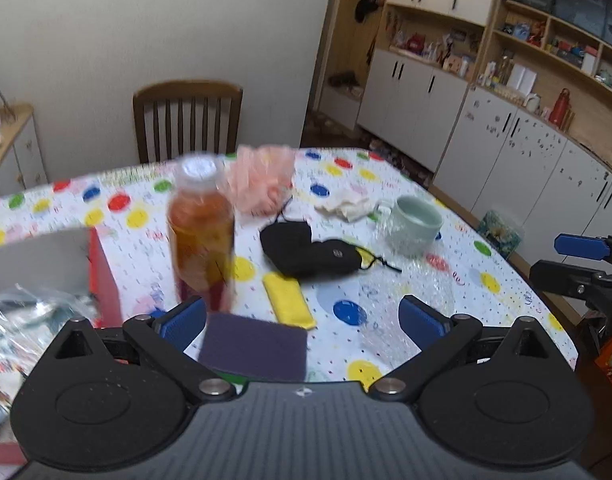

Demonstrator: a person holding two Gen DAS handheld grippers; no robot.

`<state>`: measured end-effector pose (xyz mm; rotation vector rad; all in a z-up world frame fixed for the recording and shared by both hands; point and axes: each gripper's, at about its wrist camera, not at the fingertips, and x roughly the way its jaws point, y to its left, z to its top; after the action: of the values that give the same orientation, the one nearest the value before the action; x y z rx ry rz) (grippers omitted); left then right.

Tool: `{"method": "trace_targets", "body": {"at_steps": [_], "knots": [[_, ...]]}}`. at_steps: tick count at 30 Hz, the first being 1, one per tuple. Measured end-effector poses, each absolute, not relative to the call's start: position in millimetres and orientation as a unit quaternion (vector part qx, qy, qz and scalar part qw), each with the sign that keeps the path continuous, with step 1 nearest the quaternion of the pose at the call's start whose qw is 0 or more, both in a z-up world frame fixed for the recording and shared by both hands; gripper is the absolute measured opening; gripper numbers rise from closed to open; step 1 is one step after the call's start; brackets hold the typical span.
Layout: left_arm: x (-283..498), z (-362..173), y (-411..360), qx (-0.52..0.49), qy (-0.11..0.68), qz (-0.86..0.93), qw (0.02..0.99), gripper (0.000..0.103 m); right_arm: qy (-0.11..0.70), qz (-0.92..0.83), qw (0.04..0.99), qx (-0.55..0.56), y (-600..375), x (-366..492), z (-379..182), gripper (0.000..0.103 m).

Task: Organize soft objects
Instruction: 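Open both grippers and withdraw them from the box, then grasp the purple sponge with the left gripper while the right grasps the bubble wrap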

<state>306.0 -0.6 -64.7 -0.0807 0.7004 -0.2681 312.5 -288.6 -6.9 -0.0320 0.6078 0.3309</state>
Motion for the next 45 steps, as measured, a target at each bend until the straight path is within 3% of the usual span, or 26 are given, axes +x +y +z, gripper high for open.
{"method": "trace_targets", "body": {"at_steps": [23,38,45], "knots": [[397.0,-183.3,-24.8,-0.155,0.491,0.141,0.846,0.103,0.407,0.198,0.890,-0.057,-358.9,427.0,-120.1,0.103],[424.6,-211.2,-20.2,-0.225,0.517,0.289,0.773,0.103,0.430,0.219,0.870,-0.101,-356.2,477.9,-168.6,0.099],[429.4,-215.4,-22.7,-0.214,0.521,0.309,0.767,0.102,0.421,0.224,0.870,-0.124,-350.3,478.2,-173.8,0.091]]}}
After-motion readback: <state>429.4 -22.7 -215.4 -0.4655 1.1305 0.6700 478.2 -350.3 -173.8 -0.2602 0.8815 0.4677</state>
